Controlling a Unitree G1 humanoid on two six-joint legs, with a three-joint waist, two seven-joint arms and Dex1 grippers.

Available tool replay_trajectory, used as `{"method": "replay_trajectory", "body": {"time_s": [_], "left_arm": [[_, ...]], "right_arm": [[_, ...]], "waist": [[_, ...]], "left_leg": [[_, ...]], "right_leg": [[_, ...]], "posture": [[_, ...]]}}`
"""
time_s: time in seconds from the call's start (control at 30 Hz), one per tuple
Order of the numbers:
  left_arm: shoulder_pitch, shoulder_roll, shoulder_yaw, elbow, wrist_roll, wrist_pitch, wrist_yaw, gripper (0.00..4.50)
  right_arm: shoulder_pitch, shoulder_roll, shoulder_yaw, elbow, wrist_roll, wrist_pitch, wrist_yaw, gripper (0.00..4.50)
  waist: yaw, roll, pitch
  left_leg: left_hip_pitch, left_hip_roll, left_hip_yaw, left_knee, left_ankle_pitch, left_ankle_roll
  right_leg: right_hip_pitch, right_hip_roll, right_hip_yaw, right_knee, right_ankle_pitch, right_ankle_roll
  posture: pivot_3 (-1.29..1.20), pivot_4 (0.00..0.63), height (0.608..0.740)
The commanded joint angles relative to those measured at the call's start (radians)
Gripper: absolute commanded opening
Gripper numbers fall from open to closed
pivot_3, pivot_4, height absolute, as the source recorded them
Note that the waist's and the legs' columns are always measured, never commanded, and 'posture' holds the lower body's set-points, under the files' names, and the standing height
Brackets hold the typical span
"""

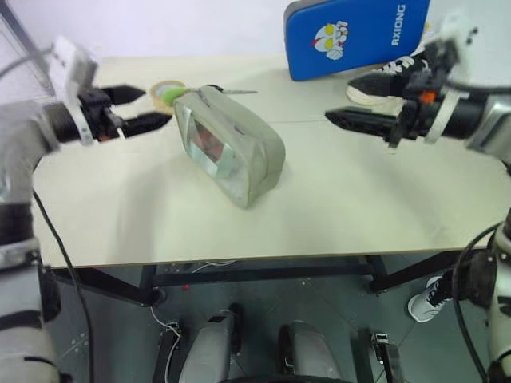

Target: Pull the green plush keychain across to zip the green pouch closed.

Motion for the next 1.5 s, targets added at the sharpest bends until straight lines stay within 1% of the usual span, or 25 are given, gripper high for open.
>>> {"method": "replay_trajectory", "body": {"time_s": [0.03,0.13,0.2,0.33,0.4,0.53,0.63,0.77,0.87,0.93,1.03,1.07,1.1,1.13,1.17,1.2,1.3,1.33,1.4,1.43,1.5], "left_arm": [[-0.024,0.005,-0.025,0.034,-0.003,-0.012,-0.05,4.46],[-0.011,0.006,-0.029,0.017,0.0,-0.013,-0.045,4.46],[0.007,0.005,-0.026,-0.002,0.002,-0.021,-0.043,4.46],[0.024,0.012,-0.019,-0.032,0.003,-0.031,-0.041,4.46],[0.039,0.038,-0.018,-0.078,-0.008,-0.008,-0.056,4.46],[0.095,0.09,0.027,-0.261,-0.137,0.118,-0.11,4.46],[0.152,0.121,0.054,-0.381,-0.211,0.172,-0.123,4.46],[0.189,0.159,0.081,-0.431,-0.244,0.179,-0.123,4.46],[0.189,0.189,0.099,-0.418,-0.242,0.163,-0.117,4.46],[0.196,0.206,0.106,-0.412,-0.235,0.153,-0.111,4.46],[0.214,0.212,0.11,-0.414,-0.235,0.14,-0.098,4.46],[0.223,0.21,0.111,-0.419,-0.237,0.137,-0.093,4.5],[0.232,0.207,0.111,-0.424,-0.237,0.132,-0.088,4.5],[0.238,0.206,0.111,-0.426,-0.239,0.129,-0.083,4.5],[0.244,0.204,0.113,-0.424,-0.241,0.126,-0.08,4.5],[0.248,0.204,0.114,-0.423,-0.243,0.124,-0.078,4.5],[0.257,0.203,0.114,-0.411,-0.24,0.107,-0.079,4.5],[0.26,0.2,0.109,-0.4,-0.232,0.093,-0.081,4.5],[0.248,0.19,0.094,-0.374,-0.223,0.073,-0.083,4.5],[0.241,0.186,0.085,-0.364,-0.22,0.065,-0.083,4.5],[0.232,0.178,0.073,-0.353,-0.217,0.056,-0.084,4.5]], "right_arm": [[-0.016,-0.005,0.038,0.032,-0.003,-0.027,0.011,4.44],[-0.011,-0.019,0.075,0.039,-0.023,-0.052,0.011,4.44],[-0.009,-0.022,0.092,0.03,-0.027,-0.065,0.013,4.44],[-0.034,0.0,0.127,0.016,-0.03,-0.078,-0.002,4.44],[-0.057,0.035,0.154,-0.006,-0.023,-0.065,-0.027,4.44],[-0.086,0.139,0.2,-0.07,0.012,-0.019,-0.083,4.44],[-0.081,0.226,0.258,-0.093,-0.004,-0.028,-0.128,4.44],[-0.061,0.303,0.368,-0.052,-0.095,-0.112,-0.159,4.44],[-0.063,0.352,0.487,0.049,-0.223,-0.242,-0.166,4.44],[-0.068,0.383,0.537,0.11,-0.285,-0.305,-0.163,4.44],[-0.056,0.385,0.596,0.161,-0.372,-0.404,-0.133,4.44],[-0.052,0.38,0.61,0.171,-0.4,-0.434,-0.126,3.91],[-0.049,0.376,0.615,0.175,-0.414,-0.453,-0.112,3.59],[-0.047,0.372,0.618,0.177,-0.427,-0.47,-0.098,3.1],[-0.045,0.368,0.614,0.175,-0.434,-0.479,-0.088,2.57],[-0.044,0.367,0.61,0.175,-0.442,-0.486,-0.081,1.92],[-0.042,0.343,0.592,0.166,-0.462,-0.511,-0.049,0.38],[-0.043,0.307,0.58,0.163,-0.479,-0.55,-0.023,0.06],[-0.047,0.193,0.567,0.195,-0.552,-0.701,0.046,0.06],[-0.046,0.143,0.551,0.227,-0.564,-0.797,0.101,0.06],[-0.048,0.077,0.518,0.314,-0.563,-0.906,0.179,0.06]], "waist": [[-0.005,0.0,0.0],[-0.015,0.0,0.0],[-0.016,0.0,0.0],[-0.016,0.0,0.0],[-0.023,0.0,0.0],[-0.037,0.0,0.0],[-0.042,0.0,0.0],[-0.042,0.0,0.0],[-0.043,0.0,0.0],[-0.043,0.0,0.0],[-0.039,0.0,0.0],[-0.038,0.0,0.0],[-0.038,0.0,0.0],[-0.038,0.0,0.0],[-0.037,0.0,0.0],[-0.037,0.0,0.0],[-0.037,0.0,0.0],[-0.036,0.0,0.0],[-0.026,0.001,0.001],[-0.016,0.001,0.001],[-0.009,0.001,0.001]], "left_leg": [[-0.001,-0.001,0.0,0.0,0.0,0.0],[-0.01,-0.002,0.0,0.003,0.0,0.001],[-0.017,-0.002,0.001,0.004,0.0,0.001],[-0.017,-0.001,0.001,0.004,0.001,0.0],[-0.017,-0.001,0.001,0.004,0.001,-0.001],[-0.016,-0.001,0.001,0.005,0.002,-0.001],[-0.015,-0.001,0.001,0.005,0.002,-0.001],[-0.014,-0.001,0.001,0.006,0.002,-0.002],[-0.012,-0.001,0.001,0.006,0.003,-0.003],[-0.009,-0.001,0.001,0.005,0.003,-0.003],[-0.008,-0.001,0.001,0.004,0.003,-0.004],[-0.008,-0.001,0.001,0.004,0.003,-0.004],[-0.008,-0.001,0.001,0.004,0.004,-0.004],[-0.008,-0.001,0.001,0.004,0.004,-0.004],[-0.008,-0.001,0.001,0.004,0.004,-0.004],[-0.008,-0.001,0.001,0.004,0.004,-0.004],[-0.007,-0.001,0.001,0.004,0.004,-0.004],[-0.006,-0.001,0.001,0.004,0.004,-0.004],[-0.006,-0.001,0.001,0.004,0.004,-0.004],[-0.006,-0.001,0.001,0.004,0.004,-0.004],[-0.006,-0.001,0.002,0.004,0.004,-0.004]], "right_leg": [[0.0,0.0,0.0,-0.001,0.0,0.0],[-0.007,-0.001,0.0,0.0,0.001,0.002],[-0.014,-0.001,0.001,0.002,0.005,0.008],[-0.014,-0.001,0.001,0.007,0.006,0.01],[-0.014,0.0,0.001,0.009,0.005,0.009],[-0.015,0.0,0.002,0.012,0.004,0.007],[-0.016,-0.001,0.002,0.012,0.004,0.006],[-0.017,0.0,0.002,0.013,0.004,0.007],[-0.016,0.001,0.002,0.014,0.004,0.007],[-0.013,0.001,0.002,0.014,0.004,0.006],[-0.013,0.001,0.002,0.014,0.005,0.008],[-0.013,0.001,0.002,0.014,0.005,0.009],[-0.013,0.002,0.002,0.014,0.005,0.009],[-0.013,0.002,0.002,0.014,0.005,0.009],[-0.013,0.002,0.002,0.014,0.005,0.009],[-0.013,0.002,0.002,0.014,0.005,0.009],[-0.012,0.002,0.002,0.014,0.005,0.009],[-0.011,0.002,0.002,0.014,0.005,0.009],[-0.011,0.002,0.002,0.014,0.005,0.009],[-0.012,0.002,0.002,0.014,0.005,0.009],[-0.011,0.002,0.002,0.013,0.005,0.008]], "posture": [[0.0,0.15,0.74],[0.0,0.15,0.74],[0.0,0.15,0.74],[0.0,0.15,0.74],[0.0,0.15,0.74],[0.0,0.15,0.74],[0.0,0.15,0.74],[0.0,0.15,0.74],[0.0,0.15,0.74],[0.0,0.15,0.74],[0.0,0.15,0.74],[0.0,0.15,0.74],[0.0,0.15,0.74],[0.0,0.15,0.74],[0.0,0.15,0.74],[0.0,0.15,0.74],[0.0,0.15,0.74],[0.0,0.15,0.74],[0.0,0.15,0.74],[0.0,0.15,0.74],[0.0,0.15,0.74]]}}
